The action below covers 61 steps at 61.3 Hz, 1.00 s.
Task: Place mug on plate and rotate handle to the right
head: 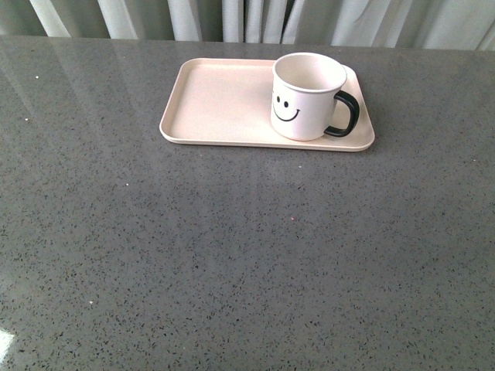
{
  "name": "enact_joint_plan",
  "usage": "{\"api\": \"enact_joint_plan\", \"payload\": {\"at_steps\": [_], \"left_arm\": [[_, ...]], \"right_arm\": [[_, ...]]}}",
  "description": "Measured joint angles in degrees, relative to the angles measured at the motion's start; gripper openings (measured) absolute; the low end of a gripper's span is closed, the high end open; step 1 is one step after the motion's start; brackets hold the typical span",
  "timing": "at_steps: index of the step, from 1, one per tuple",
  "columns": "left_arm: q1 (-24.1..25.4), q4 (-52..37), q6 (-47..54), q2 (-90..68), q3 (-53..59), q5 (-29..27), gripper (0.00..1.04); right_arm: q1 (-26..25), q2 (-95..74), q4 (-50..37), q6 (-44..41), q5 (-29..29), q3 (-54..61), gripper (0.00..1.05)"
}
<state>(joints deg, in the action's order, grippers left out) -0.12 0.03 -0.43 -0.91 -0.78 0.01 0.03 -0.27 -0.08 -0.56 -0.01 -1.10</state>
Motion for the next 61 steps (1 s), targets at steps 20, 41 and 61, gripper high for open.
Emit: {"api": "enact_joint_plan", "payload": {"at_steps": [20,41,61], "left_arm": [[0.00,0.00,0.13,0.00,0.00,0.00,0.96],[0.00,0.00,0.13,0.00,0.00,0.00,0.96],[0.00,0.00,0.15,0.00,0.00,0.00,0.96]], "right_arm": [[-0.33,-0.81,1.07,-0.11,1.33,-0.37,0.96],[-9.64,-50.07,14.84,-11.10,17.92,-28.48,0.96],[-5.95,-81.05,8.87,-12.00,12.02,-51.69,0.96]]}}
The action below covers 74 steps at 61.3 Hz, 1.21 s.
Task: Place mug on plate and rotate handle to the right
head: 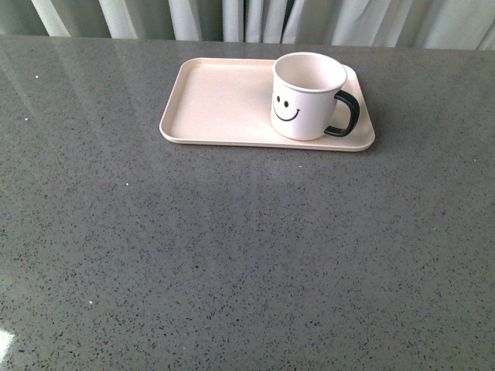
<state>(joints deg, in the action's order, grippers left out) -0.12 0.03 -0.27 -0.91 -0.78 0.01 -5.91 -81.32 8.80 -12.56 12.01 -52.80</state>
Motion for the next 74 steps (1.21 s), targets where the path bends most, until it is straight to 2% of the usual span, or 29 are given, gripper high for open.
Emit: {"api": "enact_joint_plan", "payload": {"at_steps": [21,38,59,74], "left_arm": [[0.00,0.00,0.00,0.00,0.00,0.00,0.96],[0.00,0.00,-0.02,0.00,0.00,0.00,0.96],[0.00,0.00,-0.02,0.00,0.00,0.00,0.96],[0.00,-0.02,-0.02,0.00,0.00,0.00,0.96]], "right_arm": [[5.03,-25.38,7.72,2.97,-6.10,-23.21,0.96],[9.22,-37.81,16.02,5.55,-6.51,-40.06,0.96],[10.93,-47.06,23.15,7.45,-7.06,-53.20,0.96],[11.23,-50.16,24.59,8.50,-7.76,-54.73,0.96]]}}
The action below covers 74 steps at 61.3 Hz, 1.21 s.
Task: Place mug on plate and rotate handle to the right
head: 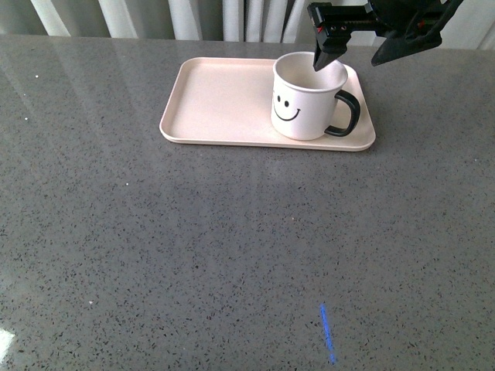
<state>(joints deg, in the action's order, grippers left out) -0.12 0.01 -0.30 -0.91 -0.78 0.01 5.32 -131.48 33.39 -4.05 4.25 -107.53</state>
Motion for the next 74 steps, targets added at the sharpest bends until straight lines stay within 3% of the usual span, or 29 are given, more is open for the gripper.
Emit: {"api": "enact_joint_plan", "payload": {"at_steps": [31,50,59,74], "left_arm": [[0.00,0.02,0.00,0.00,0.00,0.00,0.96],[0.00,0.02,0.02,0.00,0.00,0.00,0.96],[0.00,0.02,0.02,0.00,0.00,0.00,0.96],[0.00,0.02,0.00,0.00,0.00,0.00,0.96]], "right_arm": [[0.92,-1.99,0.85,1.79,-0.24,-1.38,0.95],[1.07,-2.01,1.64,2.36,-0.44,-1.66,0.85],[1.07,-2.23,2.23,2.78,-0.63,-2.60,0.75],[1.18,-3.43,3.26,3.23,-0.92,-4.09,0.41]]}}
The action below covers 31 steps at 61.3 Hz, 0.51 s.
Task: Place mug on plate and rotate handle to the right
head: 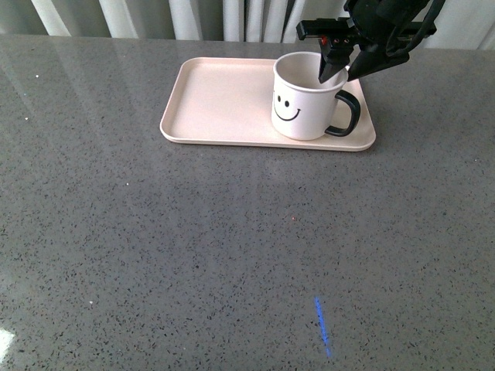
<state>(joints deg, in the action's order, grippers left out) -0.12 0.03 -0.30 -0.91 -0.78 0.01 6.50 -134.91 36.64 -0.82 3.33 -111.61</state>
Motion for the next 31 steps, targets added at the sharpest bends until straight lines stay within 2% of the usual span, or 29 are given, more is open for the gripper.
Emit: {"api": "enact_joint_plan", "payload": {"at_steps": [6,10,14,31], "left_arm": [[0.00,0.00,0.02,0.00,0.00,0.00,0.96],[0.00,0.00,0.00,0.00,0.00,0.00,0.96],[0.00,0.00,0.00,0.00,0.00,0.00,0.96],[0.00,0.00,0.00,0.00,0.00,0.00,0.96]], "right_arm": [[0.15,-0.59,0.37,0.46,-0.15,-0.57,0.26],[0.33,-0.98,0.74,1.09,-0.33,-0.92,0.10],[0.35,-1.05,0.96,1.25,-0.20,-1.05,0.02],[0.59,-0.74,2.08,1.64,-0.33,-1.38,0.02]]}}
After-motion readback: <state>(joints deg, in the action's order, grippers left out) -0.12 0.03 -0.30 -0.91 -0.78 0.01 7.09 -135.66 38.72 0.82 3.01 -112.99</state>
